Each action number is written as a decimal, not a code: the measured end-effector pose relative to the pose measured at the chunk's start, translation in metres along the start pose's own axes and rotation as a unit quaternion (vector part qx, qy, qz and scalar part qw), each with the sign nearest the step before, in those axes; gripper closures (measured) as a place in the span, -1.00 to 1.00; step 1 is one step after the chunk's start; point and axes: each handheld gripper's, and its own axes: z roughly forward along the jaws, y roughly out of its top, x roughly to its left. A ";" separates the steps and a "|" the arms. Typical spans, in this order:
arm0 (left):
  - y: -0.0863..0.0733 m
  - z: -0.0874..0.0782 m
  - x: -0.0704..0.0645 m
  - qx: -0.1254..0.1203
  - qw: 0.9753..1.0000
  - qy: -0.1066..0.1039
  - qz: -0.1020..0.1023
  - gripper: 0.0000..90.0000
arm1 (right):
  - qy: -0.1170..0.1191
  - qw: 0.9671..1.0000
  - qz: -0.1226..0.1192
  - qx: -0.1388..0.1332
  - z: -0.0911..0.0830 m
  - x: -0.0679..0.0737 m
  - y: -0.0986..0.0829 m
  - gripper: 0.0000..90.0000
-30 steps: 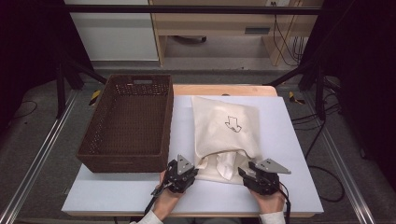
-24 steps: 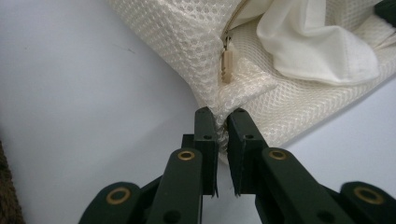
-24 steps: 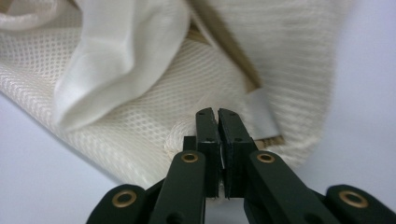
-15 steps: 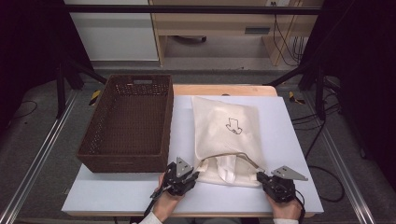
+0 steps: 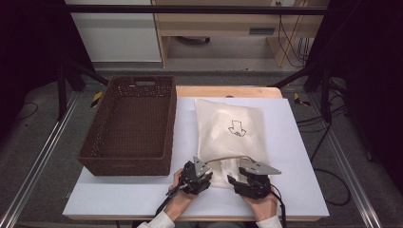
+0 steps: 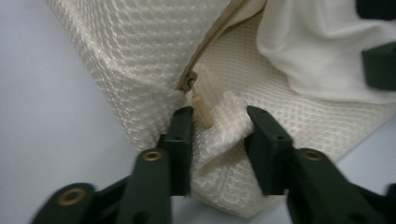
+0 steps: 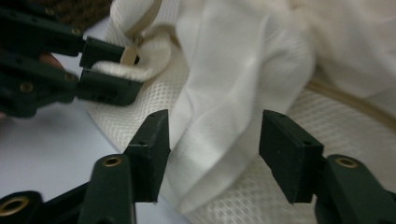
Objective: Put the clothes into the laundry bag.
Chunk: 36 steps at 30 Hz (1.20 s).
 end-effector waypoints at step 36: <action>-0.013 -0.037 0.008 -0.008 1.000 0.005 -0.023 -0.07 | -0.054 0.997 -0.003 -0.048 -0.038 -0.009 0.006 0.10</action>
